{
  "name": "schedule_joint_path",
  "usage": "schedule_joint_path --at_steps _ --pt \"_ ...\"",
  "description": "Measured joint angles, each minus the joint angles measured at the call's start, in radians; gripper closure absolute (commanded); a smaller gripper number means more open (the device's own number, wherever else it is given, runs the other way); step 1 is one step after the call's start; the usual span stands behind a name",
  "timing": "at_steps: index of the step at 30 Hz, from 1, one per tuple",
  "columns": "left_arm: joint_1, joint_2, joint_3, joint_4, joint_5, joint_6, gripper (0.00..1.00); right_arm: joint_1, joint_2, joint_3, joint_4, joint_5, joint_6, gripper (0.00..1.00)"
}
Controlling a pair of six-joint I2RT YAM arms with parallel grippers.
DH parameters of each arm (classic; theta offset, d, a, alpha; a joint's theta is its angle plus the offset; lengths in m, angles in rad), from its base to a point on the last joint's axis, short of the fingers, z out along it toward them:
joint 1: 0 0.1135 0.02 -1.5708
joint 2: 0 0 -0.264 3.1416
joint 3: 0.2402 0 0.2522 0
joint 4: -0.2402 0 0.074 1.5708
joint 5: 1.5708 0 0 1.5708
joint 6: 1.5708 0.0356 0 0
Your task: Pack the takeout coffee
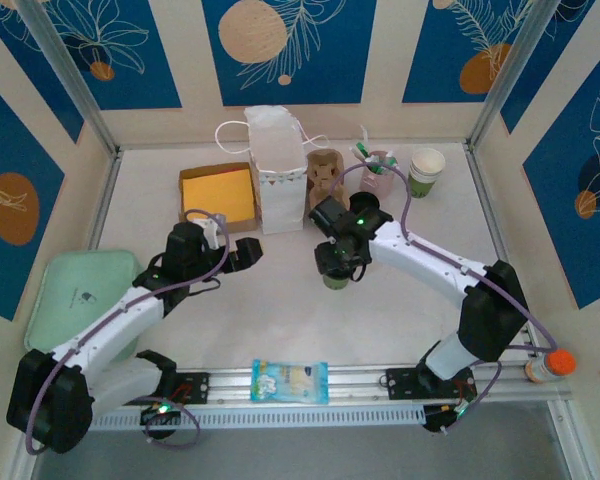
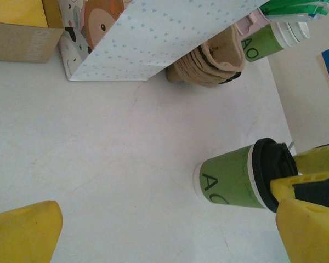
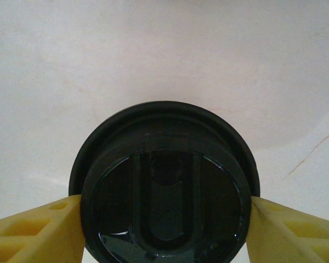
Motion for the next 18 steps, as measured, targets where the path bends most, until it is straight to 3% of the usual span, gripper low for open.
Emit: schedule_joint_path --at_steps 18 --pt "0.010 -0.060 -0.012 -0.020 0.000 0.000 0.00 -0.446 0.008 0.002 0.024 -0.003 -0.073 0.32"
